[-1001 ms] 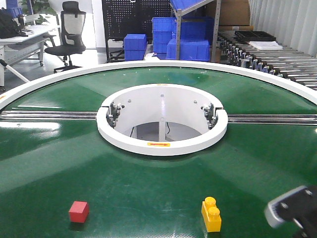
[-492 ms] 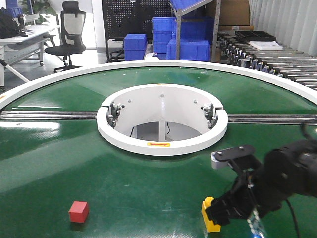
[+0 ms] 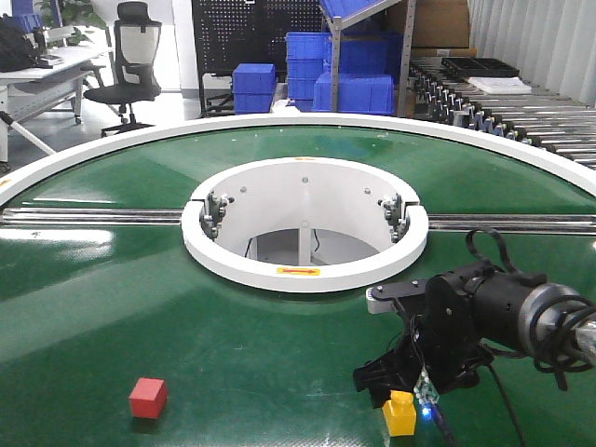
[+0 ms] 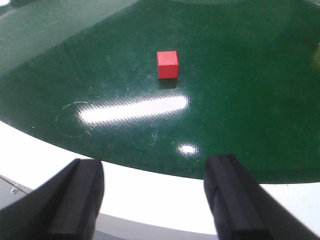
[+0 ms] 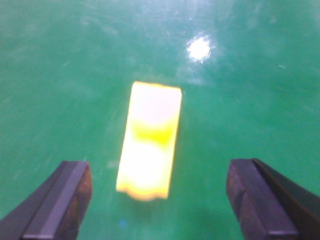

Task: Pick red and yellow blocks into blue bin
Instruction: 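Reach the right gripper down to the yellow brick and close on it, then lift the yellow brick off the conveyor with the right gripper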

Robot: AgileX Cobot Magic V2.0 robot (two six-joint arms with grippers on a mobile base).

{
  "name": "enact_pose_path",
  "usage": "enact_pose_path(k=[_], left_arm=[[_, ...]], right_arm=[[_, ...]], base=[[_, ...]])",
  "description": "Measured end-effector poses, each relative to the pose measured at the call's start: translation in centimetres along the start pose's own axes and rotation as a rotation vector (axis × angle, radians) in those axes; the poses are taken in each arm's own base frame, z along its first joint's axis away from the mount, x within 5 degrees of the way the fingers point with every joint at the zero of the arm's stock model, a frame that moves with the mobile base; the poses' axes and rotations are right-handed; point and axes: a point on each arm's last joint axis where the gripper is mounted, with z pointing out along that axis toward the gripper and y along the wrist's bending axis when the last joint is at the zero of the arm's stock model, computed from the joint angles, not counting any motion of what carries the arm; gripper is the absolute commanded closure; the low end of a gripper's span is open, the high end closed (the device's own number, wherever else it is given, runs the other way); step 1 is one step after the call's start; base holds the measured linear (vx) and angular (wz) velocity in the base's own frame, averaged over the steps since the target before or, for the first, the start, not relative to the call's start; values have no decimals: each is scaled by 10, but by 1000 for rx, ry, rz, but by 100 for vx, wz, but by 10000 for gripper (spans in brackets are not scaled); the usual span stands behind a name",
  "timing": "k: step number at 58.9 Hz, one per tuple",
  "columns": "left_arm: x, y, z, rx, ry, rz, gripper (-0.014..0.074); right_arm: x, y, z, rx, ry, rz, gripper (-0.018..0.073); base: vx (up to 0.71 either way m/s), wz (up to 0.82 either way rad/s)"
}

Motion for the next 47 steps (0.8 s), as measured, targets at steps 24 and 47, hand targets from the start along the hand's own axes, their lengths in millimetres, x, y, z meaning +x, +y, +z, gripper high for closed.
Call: enact_pose_path(k=[24, 47], left_arm=[[-1, 0, 0, -1, -6, 1, 63], [-1, 0, 0, -1, -6, 1, 63]], right_arm=[[-2, 2, 29, -12, -22, 4, -3], [4, 2, 34, -4, 45, 4, 285]], base=[[0, 0], [0, 0]])
